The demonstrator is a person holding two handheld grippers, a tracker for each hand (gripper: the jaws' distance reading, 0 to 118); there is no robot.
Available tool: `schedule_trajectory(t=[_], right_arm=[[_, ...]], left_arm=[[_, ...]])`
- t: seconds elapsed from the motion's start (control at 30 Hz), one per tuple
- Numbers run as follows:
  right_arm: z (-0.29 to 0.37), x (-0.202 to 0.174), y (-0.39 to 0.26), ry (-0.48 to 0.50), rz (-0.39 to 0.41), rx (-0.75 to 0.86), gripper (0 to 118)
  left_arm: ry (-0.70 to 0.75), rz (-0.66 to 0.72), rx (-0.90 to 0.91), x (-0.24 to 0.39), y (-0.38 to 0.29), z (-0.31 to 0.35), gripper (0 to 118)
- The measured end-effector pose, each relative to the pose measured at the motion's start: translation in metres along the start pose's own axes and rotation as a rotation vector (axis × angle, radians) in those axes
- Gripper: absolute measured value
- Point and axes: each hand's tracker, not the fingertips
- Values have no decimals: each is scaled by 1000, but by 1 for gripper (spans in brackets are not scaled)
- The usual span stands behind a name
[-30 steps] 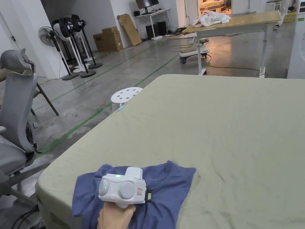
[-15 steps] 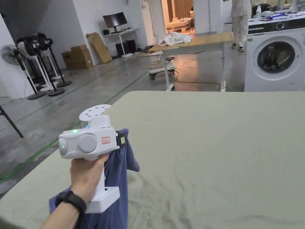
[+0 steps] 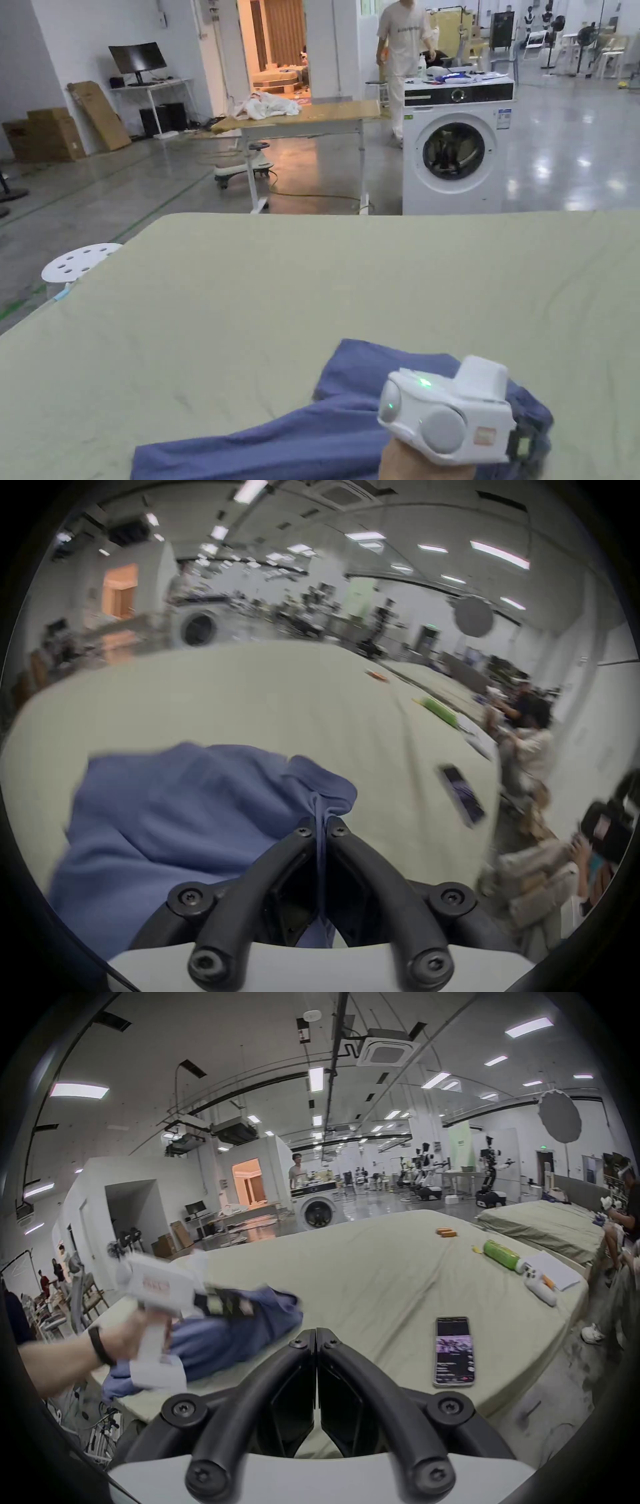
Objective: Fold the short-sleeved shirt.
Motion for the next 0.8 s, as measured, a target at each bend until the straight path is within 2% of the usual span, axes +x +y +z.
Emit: schedule_trajectory(t=[0.07,0.17,0.2,0.3,0.33,0.4,0.5,0.57,0.63,0.7,0.77,0.8], right_arm=[[8,8,-2,-26,-14,1,0],[17,15,-6,-59,4,0,0],[19,15,-7,-67,17,1,0],[19,12,-9,-70,34,0,0],[16,11,-9,-52,30,-3,0],[7,7,-13,-16,22,-1,0],[-4,-6,-4,31,54,15,0],[-10,-17,4,75,83,36,0],[-12,-27,13,101,107,57,0],[-10,-37,21,129,134,90,0],[-6,-45,25,149,150,119,0],[-5,-48,27,160,155,124,0]], left_arm=[[-141,-50,-59,60,-34,-32,0],[-273,-123,-118,116,-63,-47,0],[-273,-123,-116,124,-67,-46,0],[-236,-125,-12,118,-61,-19,50],[-211,-90,43,108,-50,4,64],[-150,-56,180,87,-29,58,64],[65,-138,371,58,-9,153,64],[208,-172,453,44,-6,214,64],[367,-164,456,37,-12,269,64],[504,-189,508,34,-35,326,63],[610,-196,543,35,-57,361,56],[675,-177,565,34,-69,379,45]])
